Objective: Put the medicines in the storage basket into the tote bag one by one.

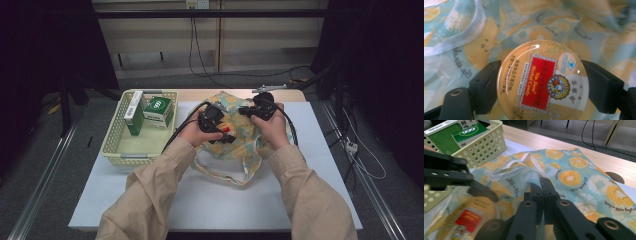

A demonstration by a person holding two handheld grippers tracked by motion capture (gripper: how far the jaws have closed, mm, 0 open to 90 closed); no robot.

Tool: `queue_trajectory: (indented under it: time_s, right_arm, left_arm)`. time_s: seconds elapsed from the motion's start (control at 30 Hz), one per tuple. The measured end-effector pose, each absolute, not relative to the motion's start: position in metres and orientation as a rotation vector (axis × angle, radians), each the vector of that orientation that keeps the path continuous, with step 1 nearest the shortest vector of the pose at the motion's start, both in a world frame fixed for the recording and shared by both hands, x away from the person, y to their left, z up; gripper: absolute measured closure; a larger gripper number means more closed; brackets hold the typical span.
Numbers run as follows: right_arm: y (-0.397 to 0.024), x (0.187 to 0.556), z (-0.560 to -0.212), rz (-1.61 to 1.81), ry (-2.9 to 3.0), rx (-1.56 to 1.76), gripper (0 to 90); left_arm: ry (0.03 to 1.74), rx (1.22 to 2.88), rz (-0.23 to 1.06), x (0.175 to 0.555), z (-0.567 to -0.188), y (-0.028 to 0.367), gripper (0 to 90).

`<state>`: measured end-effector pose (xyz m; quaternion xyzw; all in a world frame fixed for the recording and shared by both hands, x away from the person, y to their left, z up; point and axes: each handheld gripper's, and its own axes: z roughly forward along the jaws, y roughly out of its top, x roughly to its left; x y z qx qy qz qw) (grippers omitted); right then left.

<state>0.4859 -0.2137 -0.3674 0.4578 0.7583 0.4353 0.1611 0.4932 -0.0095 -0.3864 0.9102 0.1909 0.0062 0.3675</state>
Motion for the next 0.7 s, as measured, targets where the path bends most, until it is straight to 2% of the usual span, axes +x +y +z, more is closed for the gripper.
queue_trajectory:
  time_s: [0.2, 0.27, 0.33, 0.53, 0.7]
  right_arm:
    - [-0.218, 0.486, -0.365, 1.247, 2.14, 1.324, 90.0]
    - [-0.219, 0.486, -0.365, 1.249, 2.136, 1.326, 90.0]
    - [-0.221, 0.486, -0.363, 1.247, 2.133, 1.329, 90.0]
    - [-0.221, 0.486, -0.363, 1.242, 2.141, 1.333, 90.0]
    - [-0.214, 0.484, -0.362, 1.253, 2.155, 1.321, 90.0]
  left_arm:
    - [0.53, 2.272, 0.07, 0.501, -0.4, -0.027, 19.2]
    - [0.541, 2.258, 0.107, 0.503, -0.401, -0.03, 11.8]
    - [0.552, 2.25, 0.099, 0.503, -0.397, -0.029, 11.6]
    - [0.516, 2.288, 0.073, 0.497, -0.381, -0.01, 11.5]
    - [0.53, 2.253, 0.078, 0.494, -0.365, 0.02, 10.9]
